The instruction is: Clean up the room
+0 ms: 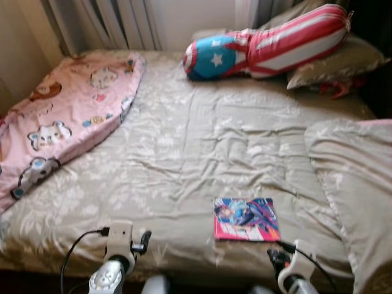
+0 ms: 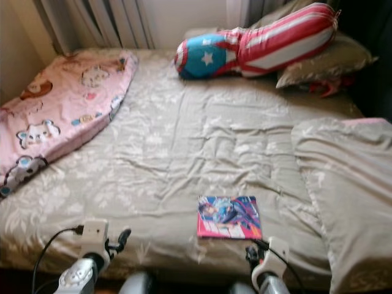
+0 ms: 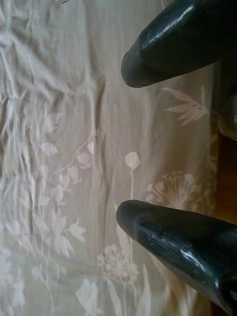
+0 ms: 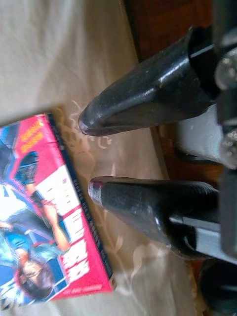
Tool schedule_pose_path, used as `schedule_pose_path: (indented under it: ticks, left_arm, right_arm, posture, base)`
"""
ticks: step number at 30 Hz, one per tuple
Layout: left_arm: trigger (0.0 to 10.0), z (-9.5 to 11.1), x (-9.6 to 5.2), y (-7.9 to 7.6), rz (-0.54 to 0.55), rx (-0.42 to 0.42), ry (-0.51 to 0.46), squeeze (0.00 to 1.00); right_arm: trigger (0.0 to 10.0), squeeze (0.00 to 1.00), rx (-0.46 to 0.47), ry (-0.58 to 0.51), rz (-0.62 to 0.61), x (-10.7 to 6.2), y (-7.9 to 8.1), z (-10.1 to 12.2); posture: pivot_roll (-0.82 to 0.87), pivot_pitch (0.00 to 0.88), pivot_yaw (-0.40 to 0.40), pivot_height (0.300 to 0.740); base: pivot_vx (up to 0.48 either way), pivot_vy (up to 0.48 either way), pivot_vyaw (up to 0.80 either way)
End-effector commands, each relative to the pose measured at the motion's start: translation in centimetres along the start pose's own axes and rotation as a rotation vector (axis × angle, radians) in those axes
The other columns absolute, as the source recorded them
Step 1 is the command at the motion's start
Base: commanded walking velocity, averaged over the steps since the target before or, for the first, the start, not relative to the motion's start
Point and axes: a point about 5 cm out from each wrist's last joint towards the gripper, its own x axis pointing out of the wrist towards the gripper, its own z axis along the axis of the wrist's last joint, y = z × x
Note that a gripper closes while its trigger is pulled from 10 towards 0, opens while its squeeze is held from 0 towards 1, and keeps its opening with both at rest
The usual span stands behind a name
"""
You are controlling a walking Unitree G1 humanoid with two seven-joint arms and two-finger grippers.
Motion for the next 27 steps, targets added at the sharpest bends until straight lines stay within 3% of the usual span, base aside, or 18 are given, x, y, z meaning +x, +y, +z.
schedule_pose_path:
  ticks: [1,7,13,27]
  left_arm:
    - [10.0,-1.3,-0.3,0.6,0.032,-0.009,0.053,0.0]
    - [10.0,-3.1,-0.7,0.8,0.058,-0.03,0.141,0.0]
    - [10.0,-5.6,-1.5,0.7,0.079,-0.024,0.291,0.0]
    - [10.0,-5.5,-1.1,0.7,0.071,0.011,0.346,0.0]
  right_arm:
    - [10.0,0.0,-0.027,0.041,-0.003,0.0,0.3,-0.5]
    - [10.0,0.0,-0.062,0.087,0.002,0.1,0.8,-0.9]
    - [10.0,0.0,-0.096,0.162,-0.063,-0.2,0.3,-2.0]
    - [10.0,0.0,-0.106,0.203,-0.131,-0.7,-1.2,-2.5]
  posture:
    - [0.03,0.0,-0.003,0.738]
    - [0.01,0.0,-0.011,0.74]
    - [0.03,0.0,-0.034,0.74]
    - [0.01,0.0,-0.011,0.74]
  base:
    - [0.0,0.0,0.0]
    - [0.0,0.0,0.0]
    - [0.0,0.0,0.0]
    - [0.0,0.0,0.0]
